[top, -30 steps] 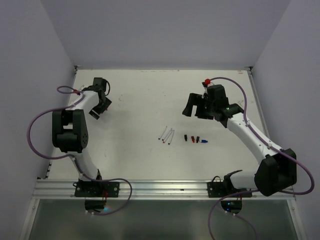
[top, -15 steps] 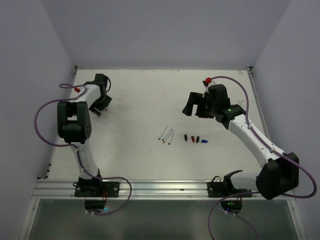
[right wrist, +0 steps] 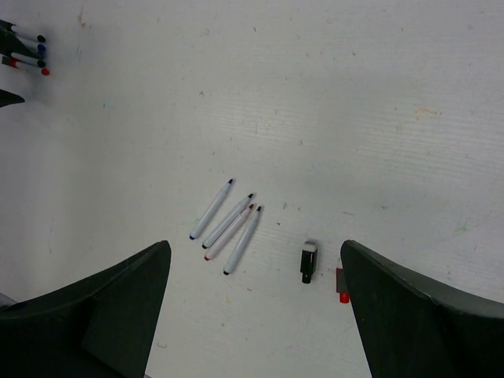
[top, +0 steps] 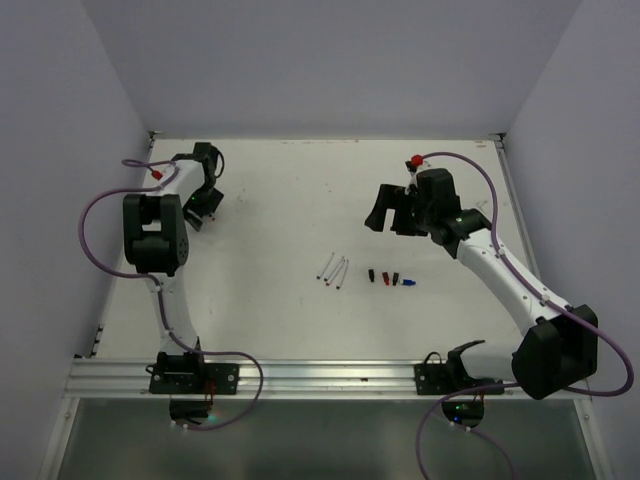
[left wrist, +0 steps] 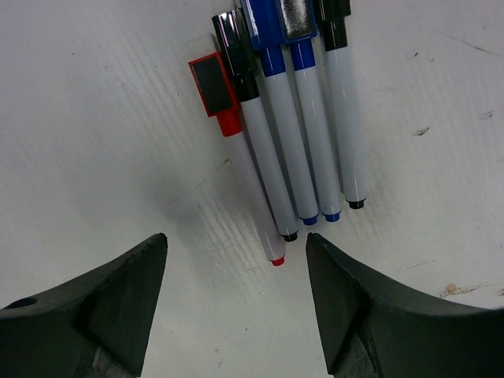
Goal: Open the pen caps
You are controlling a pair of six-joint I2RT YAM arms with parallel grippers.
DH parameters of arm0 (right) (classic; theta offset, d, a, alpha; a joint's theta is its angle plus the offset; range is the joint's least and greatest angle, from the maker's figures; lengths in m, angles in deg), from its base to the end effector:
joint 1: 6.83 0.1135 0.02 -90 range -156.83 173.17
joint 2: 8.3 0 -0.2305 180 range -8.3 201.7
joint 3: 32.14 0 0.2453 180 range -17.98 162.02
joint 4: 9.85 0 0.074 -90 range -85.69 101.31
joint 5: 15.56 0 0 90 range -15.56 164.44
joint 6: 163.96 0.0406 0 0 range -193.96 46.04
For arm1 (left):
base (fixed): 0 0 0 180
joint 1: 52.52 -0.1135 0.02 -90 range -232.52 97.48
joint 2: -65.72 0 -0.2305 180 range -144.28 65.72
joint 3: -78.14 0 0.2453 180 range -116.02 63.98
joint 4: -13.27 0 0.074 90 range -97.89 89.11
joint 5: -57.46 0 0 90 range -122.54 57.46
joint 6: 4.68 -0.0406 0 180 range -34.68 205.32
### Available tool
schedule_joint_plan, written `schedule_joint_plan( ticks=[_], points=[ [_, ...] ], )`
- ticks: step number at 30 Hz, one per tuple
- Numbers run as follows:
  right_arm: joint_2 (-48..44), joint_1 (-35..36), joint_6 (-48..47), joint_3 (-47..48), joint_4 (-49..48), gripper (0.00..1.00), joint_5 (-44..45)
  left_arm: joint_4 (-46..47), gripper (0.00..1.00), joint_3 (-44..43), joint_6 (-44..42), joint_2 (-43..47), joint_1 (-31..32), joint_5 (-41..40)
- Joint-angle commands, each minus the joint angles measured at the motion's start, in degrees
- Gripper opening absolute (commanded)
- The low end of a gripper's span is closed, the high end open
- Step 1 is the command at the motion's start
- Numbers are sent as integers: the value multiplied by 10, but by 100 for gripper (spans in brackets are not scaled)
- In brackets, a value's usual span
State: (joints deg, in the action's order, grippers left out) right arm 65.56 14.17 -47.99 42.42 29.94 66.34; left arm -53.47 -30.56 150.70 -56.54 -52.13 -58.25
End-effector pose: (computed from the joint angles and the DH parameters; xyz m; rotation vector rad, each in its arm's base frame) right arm 0.2685 0.1092 0.2659 0.0224 2.3144 0.5890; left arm 0.4002 0.0149 0.1419 -1.5117 2.2749 0.3975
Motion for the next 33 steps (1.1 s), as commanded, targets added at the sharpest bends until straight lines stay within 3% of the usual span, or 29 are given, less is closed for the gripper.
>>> schedule_joint_plan(
  ticks=[1,12,21,33],
  points=[
    [-9,2,-6,1,-19,93,8,-14,74,15,11,13,-4,-33],
    [-19,2,-5,-3,-15,93,15,-13,74,30,-5,-6,1,-48],
    [-21,3,-2,-5,-18,94,12,120,72,125,-108,64,11,-28],
    [-33,3,0,-14,-18,94,12,132,71,162,-120,72,15,-21]
  ],
)
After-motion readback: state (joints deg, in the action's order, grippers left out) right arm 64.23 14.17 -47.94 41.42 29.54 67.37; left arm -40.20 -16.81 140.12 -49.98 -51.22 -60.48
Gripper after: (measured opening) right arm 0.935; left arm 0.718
